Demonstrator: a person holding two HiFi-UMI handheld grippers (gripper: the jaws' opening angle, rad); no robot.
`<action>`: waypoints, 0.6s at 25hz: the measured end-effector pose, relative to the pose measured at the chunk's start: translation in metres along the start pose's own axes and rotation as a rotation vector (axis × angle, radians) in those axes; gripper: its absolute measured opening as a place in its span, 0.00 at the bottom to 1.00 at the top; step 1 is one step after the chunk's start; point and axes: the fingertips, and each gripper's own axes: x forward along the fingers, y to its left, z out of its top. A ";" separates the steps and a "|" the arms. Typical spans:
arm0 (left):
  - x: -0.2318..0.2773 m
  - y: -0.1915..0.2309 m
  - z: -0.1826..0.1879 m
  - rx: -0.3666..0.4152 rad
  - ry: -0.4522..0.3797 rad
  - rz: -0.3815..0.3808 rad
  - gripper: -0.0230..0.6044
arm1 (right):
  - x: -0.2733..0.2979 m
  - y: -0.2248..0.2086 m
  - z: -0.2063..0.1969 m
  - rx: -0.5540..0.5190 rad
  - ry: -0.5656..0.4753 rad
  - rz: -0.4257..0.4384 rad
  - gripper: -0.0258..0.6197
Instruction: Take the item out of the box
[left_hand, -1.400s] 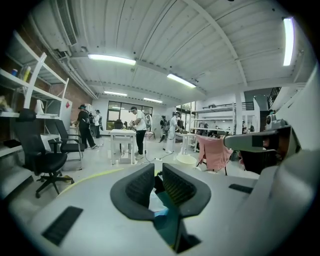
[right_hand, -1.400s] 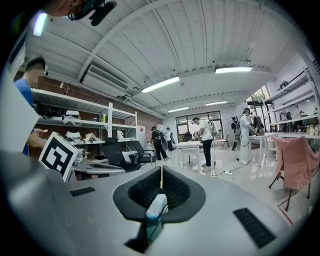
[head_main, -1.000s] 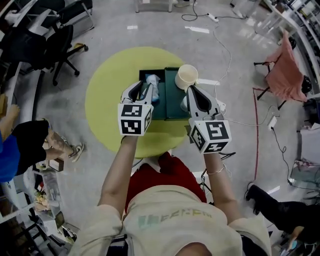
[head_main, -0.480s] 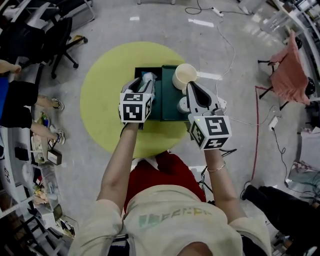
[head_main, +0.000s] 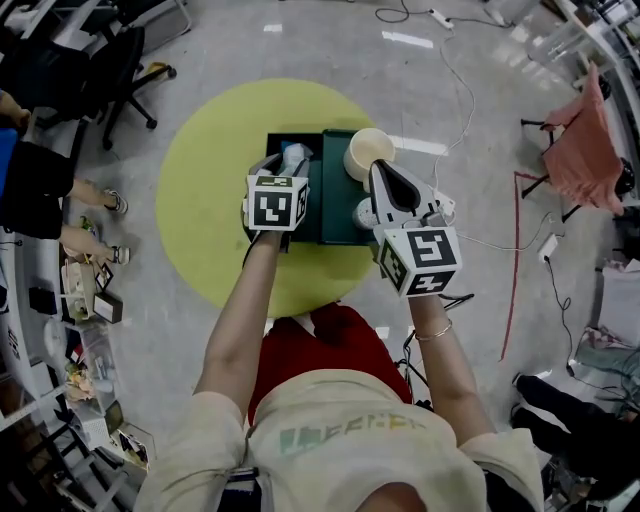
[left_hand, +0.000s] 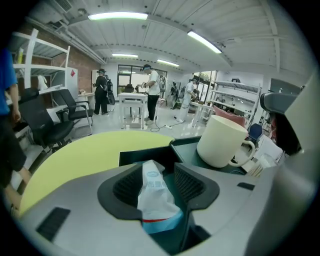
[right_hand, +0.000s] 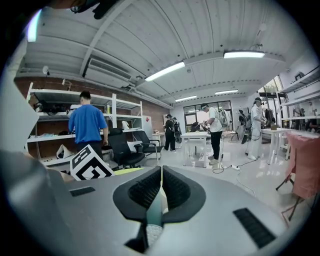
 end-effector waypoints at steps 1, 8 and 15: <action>0.003 0.001 -0.001 -0.002 0.008 0.004 0.34 | 0.002 -0.001 0.000 -0.002 0.002 0.004 0.10; 0.022 0.009 -0.011 0.036 0.066 0.028 0.35 | 0.017 0.000 -0.003 -0.005 0.014 0.016 0.10; 0.034 0.006 -0.016 0.098 0.140 0.047 0.36 | 0.024 -0.003 -0.004 -0.006 0.026 0.022 0.10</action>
